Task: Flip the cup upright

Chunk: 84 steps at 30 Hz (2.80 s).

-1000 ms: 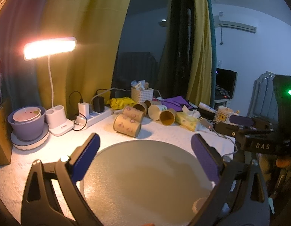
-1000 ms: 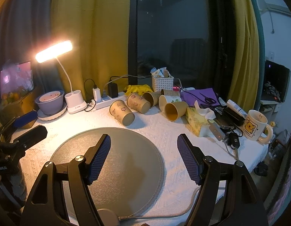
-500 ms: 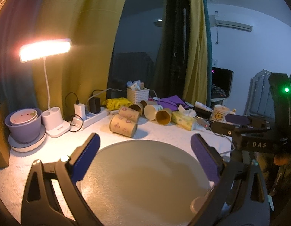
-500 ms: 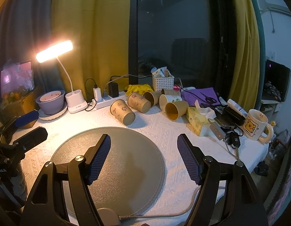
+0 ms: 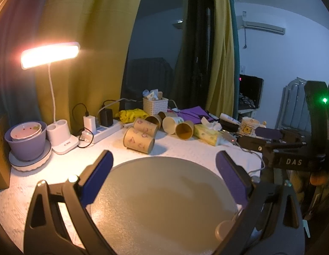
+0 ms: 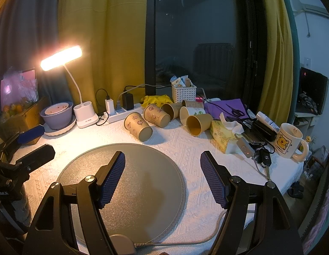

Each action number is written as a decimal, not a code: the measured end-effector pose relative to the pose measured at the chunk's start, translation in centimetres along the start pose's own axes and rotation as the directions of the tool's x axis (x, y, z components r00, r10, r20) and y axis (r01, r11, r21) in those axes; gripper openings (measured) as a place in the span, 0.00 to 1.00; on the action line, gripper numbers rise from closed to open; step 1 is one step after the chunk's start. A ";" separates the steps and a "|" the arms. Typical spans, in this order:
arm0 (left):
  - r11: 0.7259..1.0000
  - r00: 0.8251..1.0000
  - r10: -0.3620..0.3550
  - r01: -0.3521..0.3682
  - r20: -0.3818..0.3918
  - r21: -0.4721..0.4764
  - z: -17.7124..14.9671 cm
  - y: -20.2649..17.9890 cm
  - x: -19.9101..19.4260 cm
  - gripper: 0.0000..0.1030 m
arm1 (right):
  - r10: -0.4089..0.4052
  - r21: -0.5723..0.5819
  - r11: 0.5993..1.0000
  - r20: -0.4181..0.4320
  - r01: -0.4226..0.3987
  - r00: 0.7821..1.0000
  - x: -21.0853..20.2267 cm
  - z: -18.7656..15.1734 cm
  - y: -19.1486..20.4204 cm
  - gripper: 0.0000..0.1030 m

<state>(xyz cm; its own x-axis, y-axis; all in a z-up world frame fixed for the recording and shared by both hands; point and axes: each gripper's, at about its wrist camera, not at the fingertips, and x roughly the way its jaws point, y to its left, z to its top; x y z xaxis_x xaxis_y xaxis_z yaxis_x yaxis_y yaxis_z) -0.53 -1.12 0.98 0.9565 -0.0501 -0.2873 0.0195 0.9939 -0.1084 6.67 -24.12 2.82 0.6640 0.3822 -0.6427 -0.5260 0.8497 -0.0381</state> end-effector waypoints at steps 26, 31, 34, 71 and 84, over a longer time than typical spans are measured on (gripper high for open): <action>1.000 1.000 -0.007 0.007 -0.012 0.001 -0.5 0.1 0.0 0.95 | -0.002 -0.001 1.000 0.000 0.002 1.000 0.1 -0.2 -0.3 0.74; 1.000 1.000 -0.007 0.007 -0.024 0.006 -0.4 0.4 0.6 0.95 | 0.003 0.004 1.000 -0.009 -0.003 1.000 0.5 -0.2 -0.5 0.74; 1.000 0.999 0.010 -0.010 -0.048 0.004 -0.8 0.9 1.6 0.95 | 0.008 0.001 1.000 -0.027 -0.008 1.000 1.9 -0.1 -1.2 0.74; 0.860 0.857 0.040 -0.292 -0.514 -0.420 1.5 8.3 30.7 0.94 | 0.215 0.057 0.976 -0.098 -0.210 0.972 24.7 8.6 -11.2 0.74; 0.870 0.832 -0.003 -0.272 -0.554 -0.412 0.4 9.0 33.5 0.63 | 0.218 0.067 0.975 -0.144 -0.210 0.965 25.9 7.8 -11.2 0.74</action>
<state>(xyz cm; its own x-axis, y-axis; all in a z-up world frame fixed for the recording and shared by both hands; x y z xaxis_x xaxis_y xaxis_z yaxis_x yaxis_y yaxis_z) 31.79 6.16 -9.24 0.6349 -0.0987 -0.7663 -0.3626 0.8377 -0.4083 33.90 -20.85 -7.47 0.4501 0.5019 -0.7386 -0.6166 0.7730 0.1494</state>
